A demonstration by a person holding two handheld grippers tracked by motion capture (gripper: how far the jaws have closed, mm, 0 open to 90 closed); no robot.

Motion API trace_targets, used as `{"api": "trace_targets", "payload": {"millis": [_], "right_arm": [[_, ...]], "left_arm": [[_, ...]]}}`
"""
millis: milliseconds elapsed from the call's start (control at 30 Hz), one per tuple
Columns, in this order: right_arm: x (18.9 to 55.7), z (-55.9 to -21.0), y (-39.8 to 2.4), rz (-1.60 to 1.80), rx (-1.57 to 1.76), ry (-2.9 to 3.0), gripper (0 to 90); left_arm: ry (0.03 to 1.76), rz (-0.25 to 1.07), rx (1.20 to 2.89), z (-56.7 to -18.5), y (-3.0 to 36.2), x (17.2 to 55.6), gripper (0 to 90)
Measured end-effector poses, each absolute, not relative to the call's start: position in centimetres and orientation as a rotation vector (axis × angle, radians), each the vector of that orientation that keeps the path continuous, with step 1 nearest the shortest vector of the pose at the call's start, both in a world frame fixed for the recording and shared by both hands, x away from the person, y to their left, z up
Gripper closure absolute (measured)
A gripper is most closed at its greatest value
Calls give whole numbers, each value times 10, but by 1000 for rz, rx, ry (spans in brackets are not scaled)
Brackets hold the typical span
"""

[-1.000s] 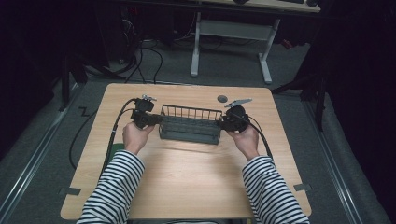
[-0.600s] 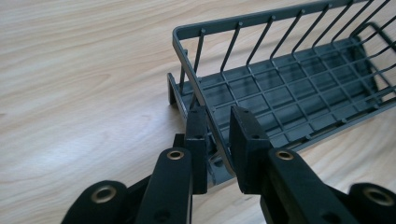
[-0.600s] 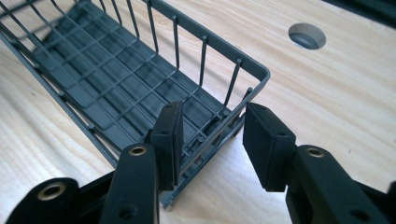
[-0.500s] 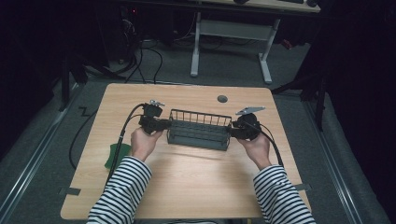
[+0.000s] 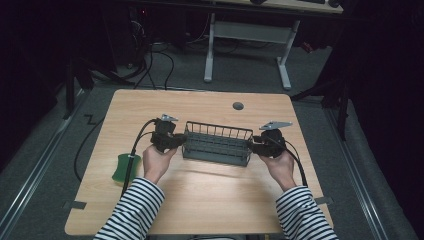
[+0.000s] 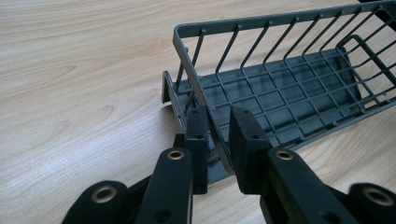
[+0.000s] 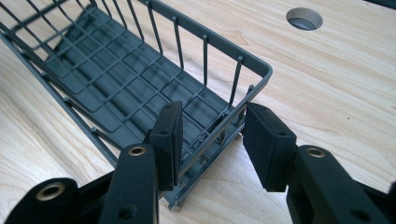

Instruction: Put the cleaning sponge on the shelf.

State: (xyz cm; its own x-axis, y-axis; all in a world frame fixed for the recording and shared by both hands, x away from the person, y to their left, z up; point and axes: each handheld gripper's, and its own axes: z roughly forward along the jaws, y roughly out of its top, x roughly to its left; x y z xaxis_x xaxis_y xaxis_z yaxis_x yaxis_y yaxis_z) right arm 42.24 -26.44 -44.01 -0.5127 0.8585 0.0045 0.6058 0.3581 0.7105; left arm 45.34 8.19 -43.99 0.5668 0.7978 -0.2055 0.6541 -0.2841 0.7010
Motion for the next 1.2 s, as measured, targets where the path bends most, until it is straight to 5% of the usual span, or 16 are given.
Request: {"api": "trace_targets", "payload": {"millis": [233,367,400,433,567,1200], "right_arm": [[422,-443,-266,940,1304,2265,543],[422,-443,-266,950,1316,2264,463],[420,-440,-268,972,1333,2230,417],[419,-440,-269,984,1341,2218,402],[412,-434,-270,1044,1357,2177,369],[355,-461,-326,1142,1435,2007,361]], "left_arm": [[1144,238,2024,-439,80,453,743],[1133,246,1991,-436,81,451,617],[1128,243,1956,-433,83,451,474],[1123,253,1951,-432,84,450,433],[1110,283,1960,-428,87,445,342],[1069,321,1956,-430,88,430,356]]}}
